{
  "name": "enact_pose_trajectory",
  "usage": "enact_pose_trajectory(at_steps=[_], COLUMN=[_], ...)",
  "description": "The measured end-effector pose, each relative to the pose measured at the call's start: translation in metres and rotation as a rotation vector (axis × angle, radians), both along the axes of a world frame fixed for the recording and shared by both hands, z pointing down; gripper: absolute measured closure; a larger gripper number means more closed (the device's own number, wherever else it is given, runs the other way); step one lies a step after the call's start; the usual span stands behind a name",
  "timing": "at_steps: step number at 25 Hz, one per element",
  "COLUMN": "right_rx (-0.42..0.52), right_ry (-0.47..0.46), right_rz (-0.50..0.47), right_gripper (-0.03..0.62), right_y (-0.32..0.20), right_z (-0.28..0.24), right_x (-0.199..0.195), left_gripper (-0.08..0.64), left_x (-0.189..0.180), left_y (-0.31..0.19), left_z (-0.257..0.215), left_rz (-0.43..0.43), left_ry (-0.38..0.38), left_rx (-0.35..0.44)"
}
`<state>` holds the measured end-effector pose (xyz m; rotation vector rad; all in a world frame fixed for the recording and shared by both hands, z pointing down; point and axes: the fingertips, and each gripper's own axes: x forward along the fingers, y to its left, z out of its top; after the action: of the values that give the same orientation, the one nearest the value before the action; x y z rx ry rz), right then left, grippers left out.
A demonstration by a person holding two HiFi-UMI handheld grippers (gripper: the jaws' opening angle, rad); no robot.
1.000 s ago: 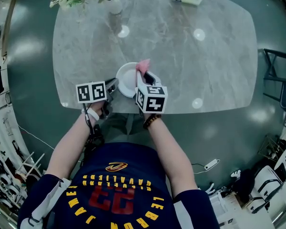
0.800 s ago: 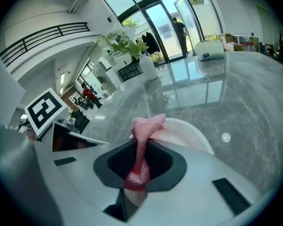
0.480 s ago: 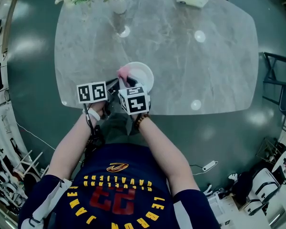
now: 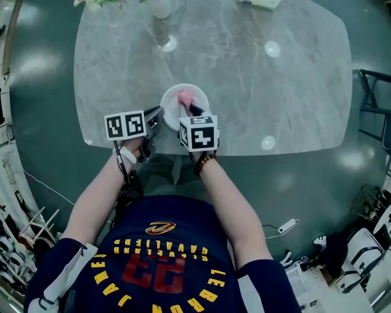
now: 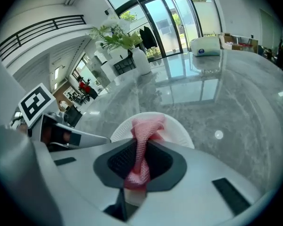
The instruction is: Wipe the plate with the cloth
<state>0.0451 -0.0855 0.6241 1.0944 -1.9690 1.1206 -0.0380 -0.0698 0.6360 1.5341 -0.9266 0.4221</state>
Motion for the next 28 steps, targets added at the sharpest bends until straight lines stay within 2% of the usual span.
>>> enact_pose_trajectory(at_steps=[6,13,17,23,28], right_rx=[0.013,0.058,0.077,0.028,0.007], right_ry=[0.038,0.067,0.017,-0.040,-0.010], right_rz=[0.084,0.139,0.060,-0.083,-0.139], right_gripper=[0.546,0.546,0.546,0.546,0.546], right_y=[-0.001,-0.006,-0.002,0.016,0.025], right_z=[-0.001,-0.016,-0.025,-0.017,-0.004], right_x=[0.046,0.058,0.024,-0.036,-0.052], left_gripper=[0.525,0.526,0.526,0.526,0.526], left_x=[0.000,0.001,0.000,0.001,0.001], left_y=[0.001,0.001,0.001,-0.001,0.001], left_z=[-0.001,-0.001,0.000,0.001,0.000], left_rz=[0.003,0.002,-0.004,-0.023,-0.041], left_ry=[-0.007,-0.010,-0.010,0.019,0.034], left_rx=[0.002,0.001,0.004,0.005,0.004])
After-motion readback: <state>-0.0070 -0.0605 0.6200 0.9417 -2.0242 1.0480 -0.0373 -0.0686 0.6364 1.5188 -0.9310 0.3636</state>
